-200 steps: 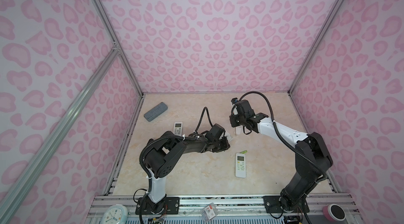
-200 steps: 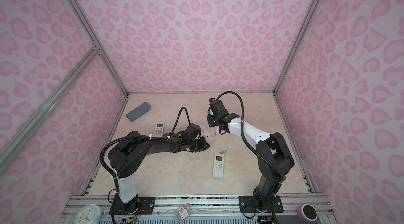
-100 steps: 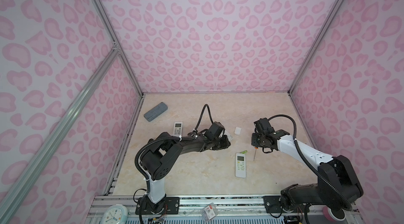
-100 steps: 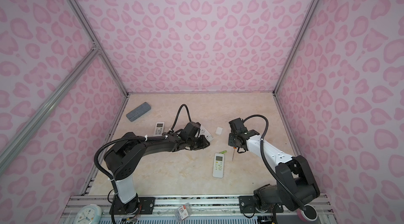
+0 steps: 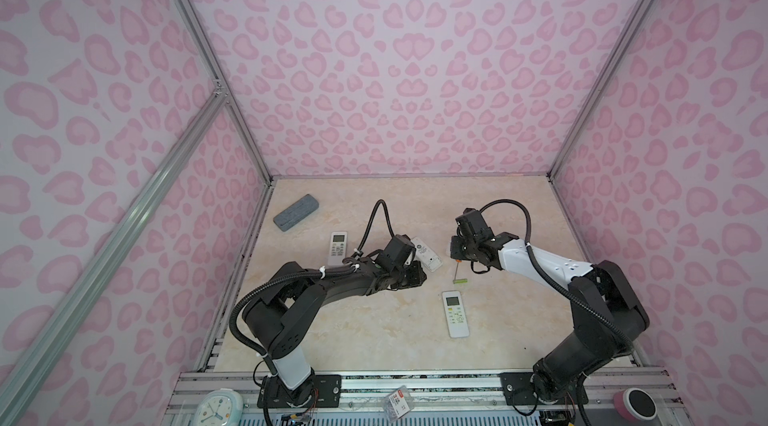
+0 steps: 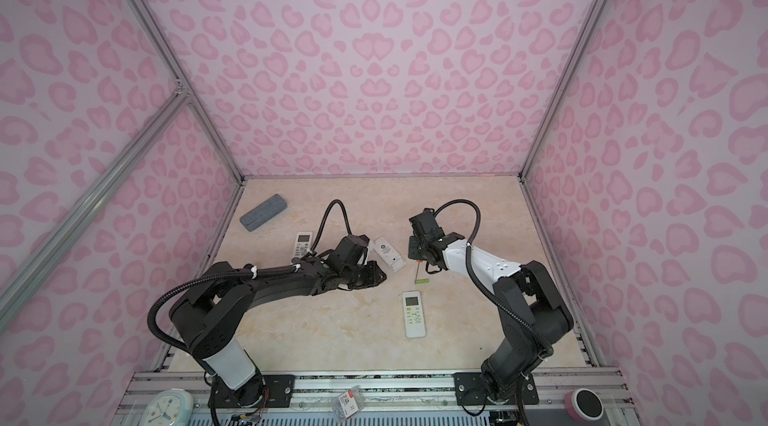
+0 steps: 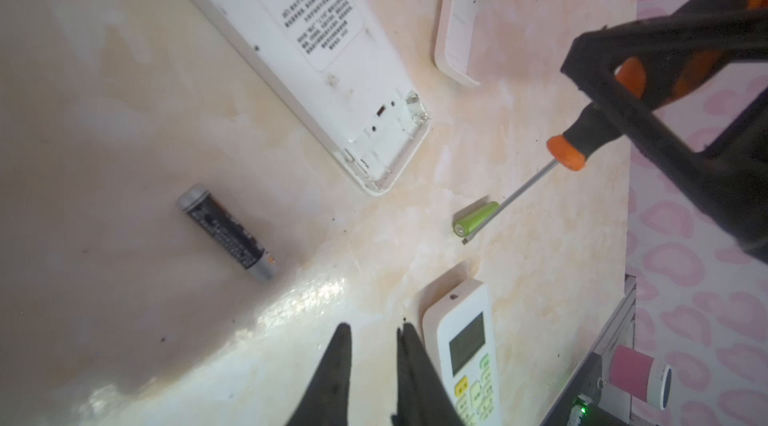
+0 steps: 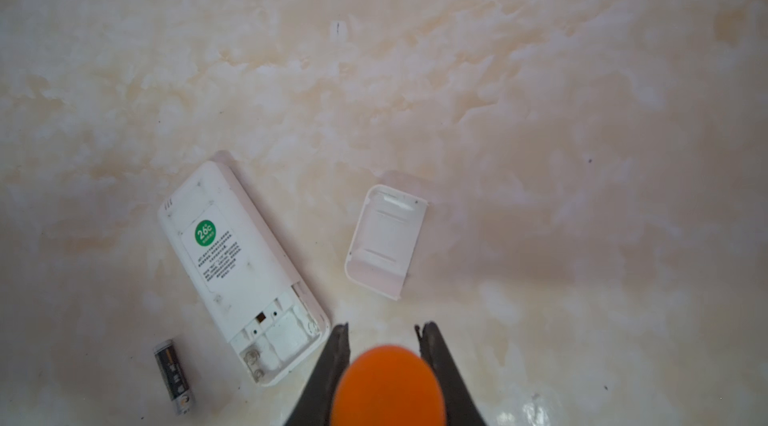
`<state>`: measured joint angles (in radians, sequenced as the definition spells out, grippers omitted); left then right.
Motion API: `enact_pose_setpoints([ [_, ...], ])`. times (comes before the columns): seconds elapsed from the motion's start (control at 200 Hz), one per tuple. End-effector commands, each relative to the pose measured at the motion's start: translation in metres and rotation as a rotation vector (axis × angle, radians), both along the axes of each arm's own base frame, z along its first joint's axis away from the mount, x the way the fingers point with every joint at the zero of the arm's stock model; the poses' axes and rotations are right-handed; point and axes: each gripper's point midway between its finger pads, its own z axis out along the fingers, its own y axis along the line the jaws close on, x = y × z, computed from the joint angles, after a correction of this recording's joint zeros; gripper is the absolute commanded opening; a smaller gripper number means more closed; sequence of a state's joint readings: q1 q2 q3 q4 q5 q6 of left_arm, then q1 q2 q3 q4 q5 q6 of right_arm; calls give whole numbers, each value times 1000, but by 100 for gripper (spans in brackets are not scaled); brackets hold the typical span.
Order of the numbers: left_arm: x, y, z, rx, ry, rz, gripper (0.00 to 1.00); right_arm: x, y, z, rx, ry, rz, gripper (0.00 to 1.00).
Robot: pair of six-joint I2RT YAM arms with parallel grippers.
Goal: Unload the batteries from the remote control
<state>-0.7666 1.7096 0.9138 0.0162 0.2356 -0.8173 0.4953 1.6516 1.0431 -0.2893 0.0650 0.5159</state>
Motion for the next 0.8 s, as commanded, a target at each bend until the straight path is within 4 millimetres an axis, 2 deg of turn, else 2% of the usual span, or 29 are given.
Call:
enact_pose_setpoints([
  [0.0,3,5,4,18,-24,6,23,7,-1,2,-45,-16,22,0],
  [0.165,8,6,10,26,-41,12,23,7,-2,14,-41,-36,33,0],
  [0.235,11,5,11,35,-43,11,23,7,-11,17,-48,-35,19,0],
  [0.335,14,5,16,41,-63,14,26,6,-34,15,-60,-17,-21,0],
  [0.575,14,8,26,70,-103,-26,29,-9,-99,-9,-123,132,-117,0],
  [0.68,12,10,26,86,-105,-44,26,-21,-121,-25,-152,220,-143,0],
  [0.795,8,18,28,100,-113,-44,26,-33,-134,-48,-163,325,-145,0],
])
